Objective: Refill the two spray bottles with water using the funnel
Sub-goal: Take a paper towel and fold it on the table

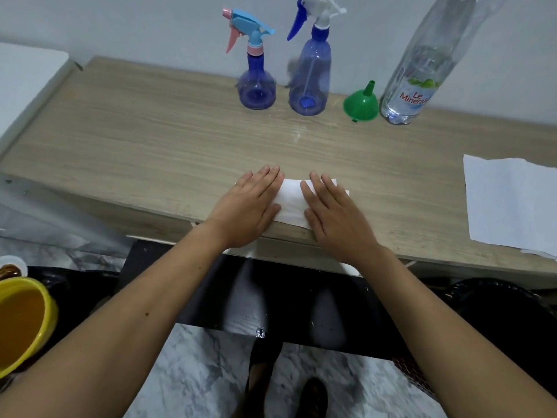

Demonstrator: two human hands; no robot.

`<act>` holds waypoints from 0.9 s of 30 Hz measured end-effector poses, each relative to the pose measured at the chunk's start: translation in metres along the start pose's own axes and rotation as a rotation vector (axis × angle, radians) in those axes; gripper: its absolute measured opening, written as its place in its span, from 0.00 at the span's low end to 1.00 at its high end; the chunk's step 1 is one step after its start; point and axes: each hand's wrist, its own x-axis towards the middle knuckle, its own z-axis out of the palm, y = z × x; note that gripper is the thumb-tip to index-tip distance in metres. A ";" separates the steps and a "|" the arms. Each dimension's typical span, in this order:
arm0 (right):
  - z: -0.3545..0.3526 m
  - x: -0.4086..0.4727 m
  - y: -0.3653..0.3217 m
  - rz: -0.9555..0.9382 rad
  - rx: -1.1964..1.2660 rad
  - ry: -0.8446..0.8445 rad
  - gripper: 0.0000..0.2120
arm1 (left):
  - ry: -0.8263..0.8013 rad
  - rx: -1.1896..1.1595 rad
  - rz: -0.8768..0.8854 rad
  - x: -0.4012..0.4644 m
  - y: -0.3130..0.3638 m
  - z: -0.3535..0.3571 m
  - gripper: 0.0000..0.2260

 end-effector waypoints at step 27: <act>0.009 0.174 -0.090 -0.082 0.080 -0.173 0.28 | -0.119 0.068 -0.210 -0.015 -0.170 -0.052 0.35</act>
